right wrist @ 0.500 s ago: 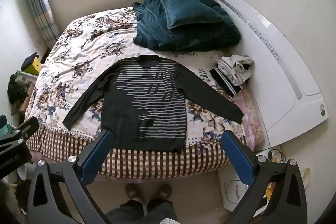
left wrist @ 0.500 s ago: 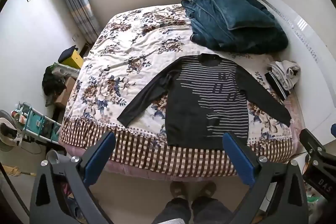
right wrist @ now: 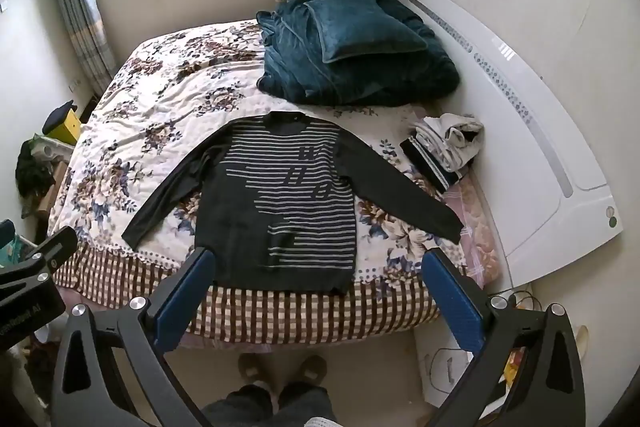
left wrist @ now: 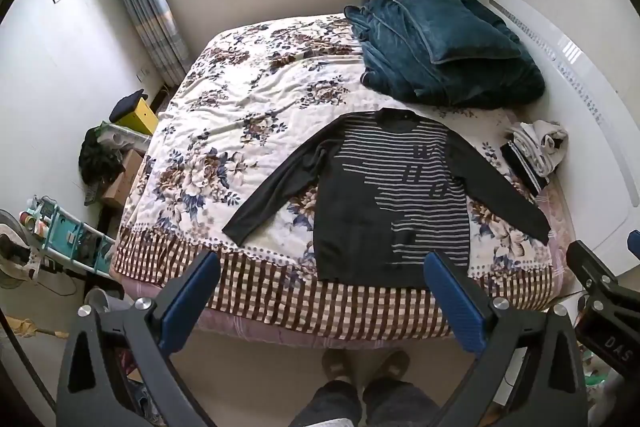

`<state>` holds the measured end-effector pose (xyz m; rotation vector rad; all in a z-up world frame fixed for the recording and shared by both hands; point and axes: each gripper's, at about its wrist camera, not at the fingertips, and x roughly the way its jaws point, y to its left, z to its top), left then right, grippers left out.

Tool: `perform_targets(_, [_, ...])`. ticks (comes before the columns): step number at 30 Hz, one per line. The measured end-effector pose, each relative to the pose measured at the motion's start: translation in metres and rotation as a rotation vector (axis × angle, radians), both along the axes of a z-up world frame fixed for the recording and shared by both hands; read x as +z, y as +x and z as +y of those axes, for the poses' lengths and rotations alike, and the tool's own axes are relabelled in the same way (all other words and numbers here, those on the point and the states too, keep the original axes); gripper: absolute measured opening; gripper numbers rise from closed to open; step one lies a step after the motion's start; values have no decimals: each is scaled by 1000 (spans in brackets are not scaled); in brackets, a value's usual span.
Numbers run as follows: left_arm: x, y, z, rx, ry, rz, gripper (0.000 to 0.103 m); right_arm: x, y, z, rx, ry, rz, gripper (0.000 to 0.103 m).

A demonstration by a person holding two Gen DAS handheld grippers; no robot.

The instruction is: Fold small clothes

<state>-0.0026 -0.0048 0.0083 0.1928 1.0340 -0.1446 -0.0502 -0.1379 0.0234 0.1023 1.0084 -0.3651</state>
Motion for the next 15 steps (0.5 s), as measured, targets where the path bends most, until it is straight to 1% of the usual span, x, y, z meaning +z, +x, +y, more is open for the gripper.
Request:
perform_targets(1, [0,-1,0,1,1,-3,103,-1,-2,5,7,-3,-5,103])
perform_targets(7, [5,0,0,1,-4,-4,103,5,-2,1,19,-10,-8,103])
perform_targets(8, [5,0,1,1,-4,-5,103,2,-4,7,17,-14,-10,103])
perform_targets(15, [9,-1,1,0,-4,-12,103,4,-7,11,19,-20,-23,103])
